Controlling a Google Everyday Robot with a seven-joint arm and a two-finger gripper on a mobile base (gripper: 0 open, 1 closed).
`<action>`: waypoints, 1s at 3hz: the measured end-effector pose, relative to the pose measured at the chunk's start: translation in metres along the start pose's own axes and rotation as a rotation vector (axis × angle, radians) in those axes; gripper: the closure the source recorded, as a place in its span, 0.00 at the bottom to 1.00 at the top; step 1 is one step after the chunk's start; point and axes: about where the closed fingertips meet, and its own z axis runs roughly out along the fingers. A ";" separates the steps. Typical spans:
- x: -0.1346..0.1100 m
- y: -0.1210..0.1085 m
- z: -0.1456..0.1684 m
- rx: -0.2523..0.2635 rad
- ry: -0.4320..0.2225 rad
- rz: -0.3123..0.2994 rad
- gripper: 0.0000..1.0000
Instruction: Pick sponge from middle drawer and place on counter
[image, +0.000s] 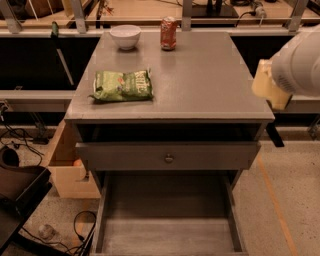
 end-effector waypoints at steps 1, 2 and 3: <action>-0.007 -0.039 -0.017 0.041 0.036 -0.046 1.00; 0.004 -0.051 0.012 0.000 0.051 -0.081 1.00; 0.019 -0.061 0.080 -0.061 -0.003 -0.062 1.00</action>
Offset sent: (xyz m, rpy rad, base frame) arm 0.0862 -0.0788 0.0315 0.0492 -0.0815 0.1510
